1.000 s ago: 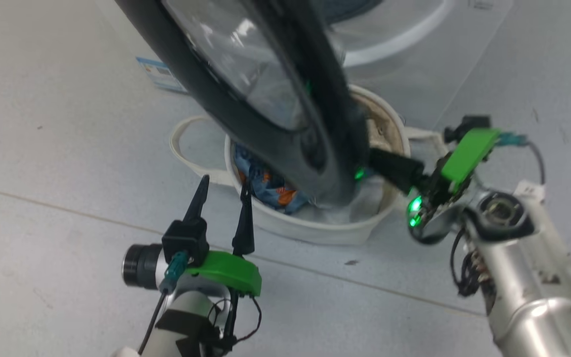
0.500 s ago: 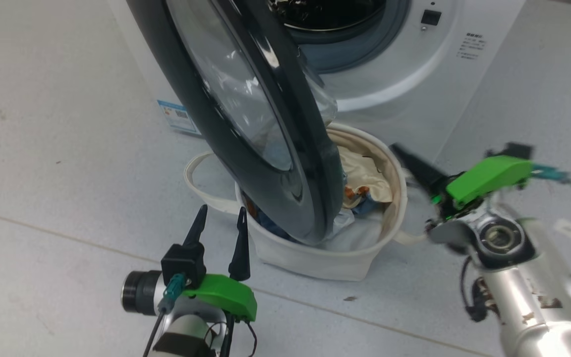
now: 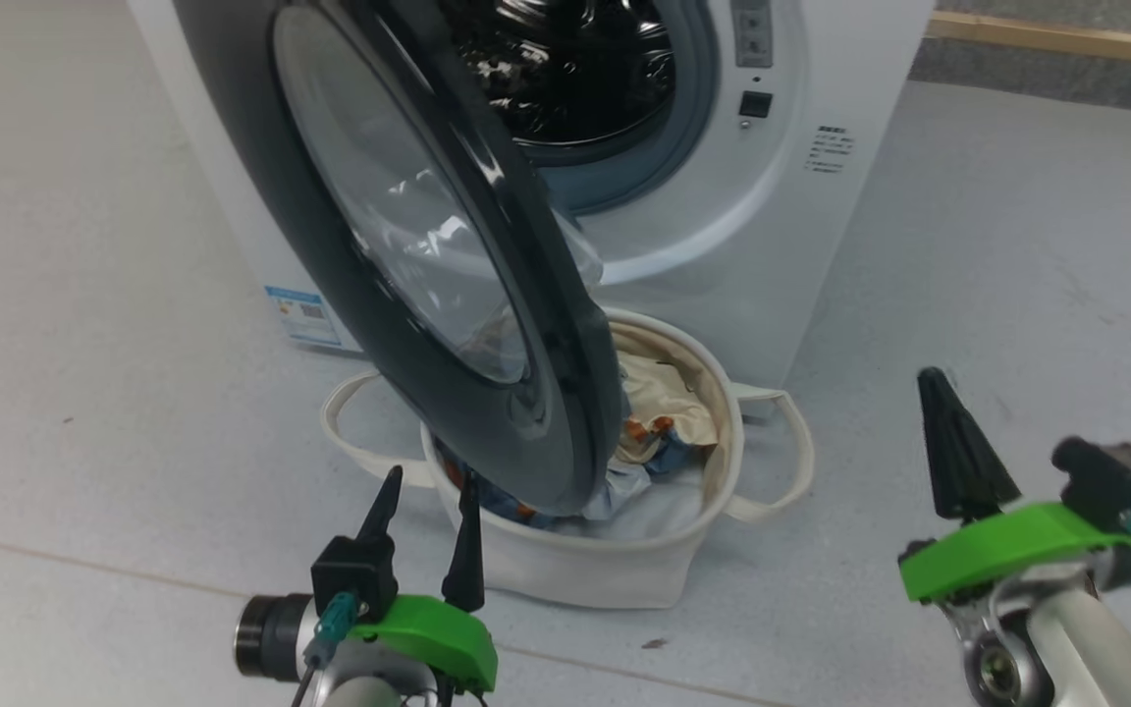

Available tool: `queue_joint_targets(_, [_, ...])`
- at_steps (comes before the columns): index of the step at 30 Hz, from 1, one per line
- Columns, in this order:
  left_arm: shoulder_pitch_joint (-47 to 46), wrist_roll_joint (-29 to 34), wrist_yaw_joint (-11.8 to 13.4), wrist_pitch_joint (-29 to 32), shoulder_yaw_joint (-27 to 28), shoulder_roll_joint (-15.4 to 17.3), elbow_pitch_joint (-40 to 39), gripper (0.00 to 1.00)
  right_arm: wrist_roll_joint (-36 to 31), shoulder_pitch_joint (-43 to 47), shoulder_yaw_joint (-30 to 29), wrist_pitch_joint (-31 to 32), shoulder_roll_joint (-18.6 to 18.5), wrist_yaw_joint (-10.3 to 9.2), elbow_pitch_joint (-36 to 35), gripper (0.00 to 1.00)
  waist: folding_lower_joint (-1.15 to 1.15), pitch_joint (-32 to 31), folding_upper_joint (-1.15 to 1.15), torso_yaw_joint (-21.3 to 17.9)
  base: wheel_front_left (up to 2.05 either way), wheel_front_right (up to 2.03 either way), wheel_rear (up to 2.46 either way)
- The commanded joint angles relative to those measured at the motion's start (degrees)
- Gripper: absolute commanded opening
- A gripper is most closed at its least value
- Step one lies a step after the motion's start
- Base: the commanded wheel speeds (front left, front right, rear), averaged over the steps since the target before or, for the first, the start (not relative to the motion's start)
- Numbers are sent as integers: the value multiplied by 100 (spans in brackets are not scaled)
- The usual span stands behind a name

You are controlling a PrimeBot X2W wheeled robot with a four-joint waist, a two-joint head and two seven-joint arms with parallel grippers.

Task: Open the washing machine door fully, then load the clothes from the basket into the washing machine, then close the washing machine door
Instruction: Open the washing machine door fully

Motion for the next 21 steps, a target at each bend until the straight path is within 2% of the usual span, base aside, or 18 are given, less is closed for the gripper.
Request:
queue_joint_targets(1, [-86,77,-17,-41,247,75,-178,100,-273,100,-105,-104,39,25,-281,0,1,-82,0,-123,0,0,0])
queue_joint_targets(7, [9,135,-101,-41,343,75,-199,100,-1097,724,-598,-164,411,25,-316,0,1,-178,0,-264,0,0,0])
queue_joint_targets(8, [24,137,-107,-41,369,75,-209,100,-1204,788,-677,-165,490,25,-325,42,1,-177,0,-287,0,0,0])
queue_joint_targets(9, [32,148,-110,-41,396,75,-223,100,-1338,831,-757,-166,566,25,-361,98,0,-170,0,-311,0,0,0])
queue_joint_targets(13, [63,218,-138,-41,477,75,-228,100,-1622,978,-955,-168,896,25,-464,100,0,-174,0,-381,0,0,0])
queue_joint_targets(21, [91,290,-183,-41,537,75,-211,100,-1889,1018,-1009,-169,1100,25,-370,100,0,-187,0,-423,0,0,0])
